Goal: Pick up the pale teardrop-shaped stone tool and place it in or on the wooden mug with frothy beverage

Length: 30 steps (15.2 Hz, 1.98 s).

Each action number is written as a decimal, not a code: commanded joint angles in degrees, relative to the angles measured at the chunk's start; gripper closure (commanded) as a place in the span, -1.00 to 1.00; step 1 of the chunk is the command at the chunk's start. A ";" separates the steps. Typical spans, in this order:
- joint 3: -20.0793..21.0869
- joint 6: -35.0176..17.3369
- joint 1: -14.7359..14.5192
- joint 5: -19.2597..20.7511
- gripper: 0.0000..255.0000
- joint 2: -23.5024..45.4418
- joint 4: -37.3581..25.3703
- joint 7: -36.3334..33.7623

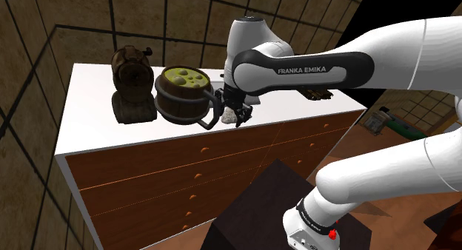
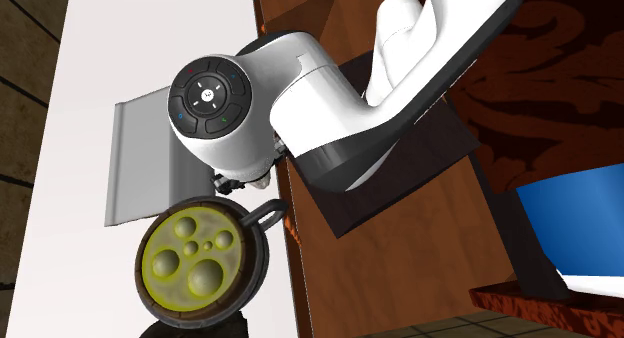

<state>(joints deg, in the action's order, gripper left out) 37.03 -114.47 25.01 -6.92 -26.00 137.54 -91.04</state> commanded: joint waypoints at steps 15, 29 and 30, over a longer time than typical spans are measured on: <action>-1.28 4.81 -0.11 -0.02 1.00 -1.37 -3.55 0.87; -3.22 14.12 0.26 0.61 1.00 -2.33 -12.01 2.02; -3.22 14.12 0.26 0.61 -1.00 -2.33 -12.01 2.02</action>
<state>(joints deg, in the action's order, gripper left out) 33.81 -100.34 25.27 -6.32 -28.33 125.53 -89.02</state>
